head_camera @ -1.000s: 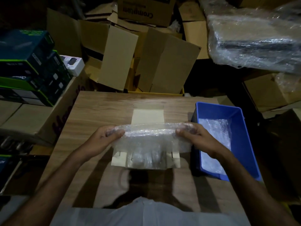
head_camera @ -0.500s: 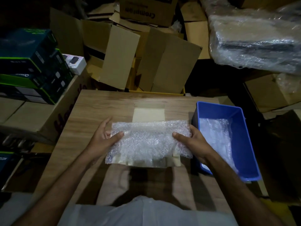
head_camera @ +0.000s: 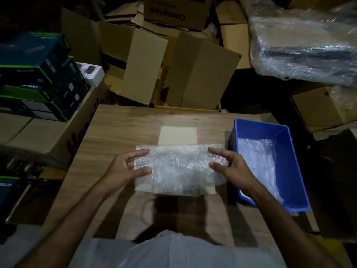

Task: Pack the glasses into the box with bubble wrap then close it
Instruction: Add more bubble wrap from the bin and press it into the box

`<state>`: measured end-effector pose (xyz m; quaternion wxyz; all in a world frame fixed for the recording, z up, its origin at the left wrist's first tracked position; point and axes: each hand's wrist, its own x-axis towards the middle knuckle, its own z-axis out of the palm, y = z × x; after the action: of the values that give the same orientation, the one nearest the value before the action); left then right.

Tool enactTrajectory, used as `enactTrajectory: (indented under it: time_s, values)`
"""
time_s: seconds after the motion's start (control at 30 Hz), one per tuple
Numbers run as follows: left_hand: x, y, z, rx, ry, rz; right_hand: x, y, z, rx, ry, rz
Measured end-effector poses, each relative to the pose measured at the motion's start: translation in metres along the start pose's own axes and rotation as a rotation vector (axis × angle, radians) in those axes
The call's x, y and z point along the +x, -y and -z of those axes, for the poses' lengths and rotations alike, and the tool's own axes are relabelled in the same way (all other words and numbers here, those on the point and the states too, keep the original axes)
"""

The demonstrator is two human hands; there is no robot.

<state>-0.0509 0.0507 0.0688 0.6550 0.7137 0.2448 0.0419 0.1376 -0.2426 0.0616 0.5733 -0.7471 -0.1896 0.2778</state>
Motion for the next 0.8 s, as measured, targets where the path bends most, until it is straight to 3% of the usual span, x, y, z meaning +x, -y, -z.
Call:
enactTrajectory:
  time_s: [0.3,0.5,0.67,0.8]
  values:
    - [0.003,0.008,0.002,0.136,-0.019,-0.037,-0.002,-0.01,0.0,-0.119,0.044,-0.008]
    - [0.0,0.008,0.01,0.333,0.018,-0.057,-0.005,-0.003,0.001,-0.16,0.057,-0.008]
    - [0.001,0.008,0.008,0.544,-0.024,-0.132,-0.003,0.002,0.004,-0.268,0.022,0.099]
    - [0.003,0.007,0.016,0.343,0.138,-0.113,0.003,0.001,0.005,-0.041,0.099,-0.059]
